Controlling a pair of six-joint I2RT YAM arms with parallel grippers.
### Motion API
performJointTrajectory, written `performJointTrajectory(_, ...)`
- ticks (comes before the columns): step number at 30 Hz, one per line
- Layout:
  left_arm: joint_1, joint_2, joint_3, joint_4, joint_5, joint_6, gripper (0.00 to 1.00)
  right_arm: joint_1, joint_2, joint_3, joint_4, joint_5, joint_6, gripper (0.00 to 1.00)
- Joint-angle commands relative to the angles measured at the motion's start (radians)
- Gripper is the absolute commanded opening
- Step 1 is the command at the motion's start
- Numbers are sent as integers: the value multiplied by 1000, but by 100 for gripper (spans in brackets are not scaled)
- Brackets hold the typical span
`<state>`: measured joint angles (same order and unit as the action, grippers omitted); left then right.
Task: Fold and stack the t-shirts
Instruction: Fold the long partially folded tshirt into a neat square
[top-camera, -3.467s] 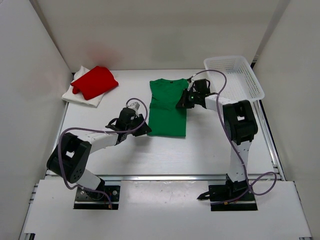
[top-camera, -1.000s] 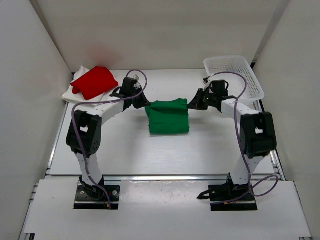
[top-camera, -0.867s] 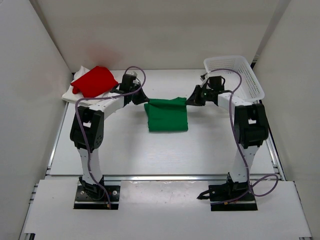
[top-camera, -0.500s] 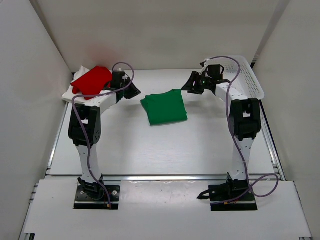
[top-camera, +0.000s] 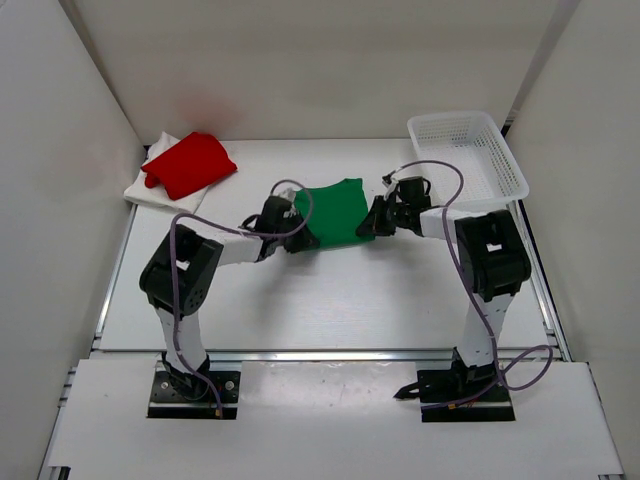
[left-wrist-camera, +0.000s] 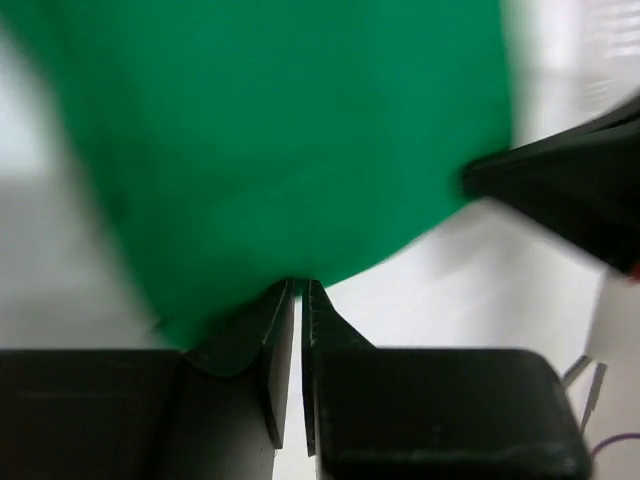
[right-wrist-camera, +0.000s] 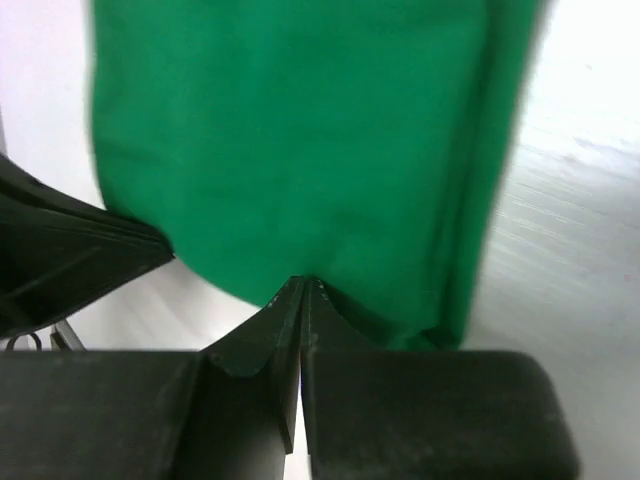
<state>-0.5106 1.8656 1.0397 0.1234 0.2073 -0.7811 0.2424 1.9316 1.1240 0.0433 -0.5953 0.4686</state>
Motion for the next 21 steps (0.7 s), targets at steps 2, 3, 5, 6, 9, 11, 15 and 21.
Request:
performJointTrajectory(2,47,-22,-157,150,17,-78,18,-28,62,-44,133,-46,34,0)
performJointTrajectory(3,44,-35,-176,154,23,-67,18,-32,44,-68,157,-46,36,0)
performJointTrajectory(5,55,-66,-217,179,41,-76,19,-23,12,-102,170,-23,33,0)
performJointTrajectory(6,55,-101,-252,218,70,-82,20,-20,-8,-115,173,-29,36,0)
performJointTrajectory(9,53,-189,-303,249,76,-90,21,-18,-58,-113,165,-32,35,4)
performJointTrajectory(11,63,-267,-317,237,55,-75,23,-5,-113,-106,141,-29,22,12)
performJointTrajectory(15,109,-324,-323,202,6,-49,37,18,-201,-118,119,-9,7,39)
performJointTrajectory(21,191,-191,-230,214,38,3,78,44,-312,-277,182,25,8,50)
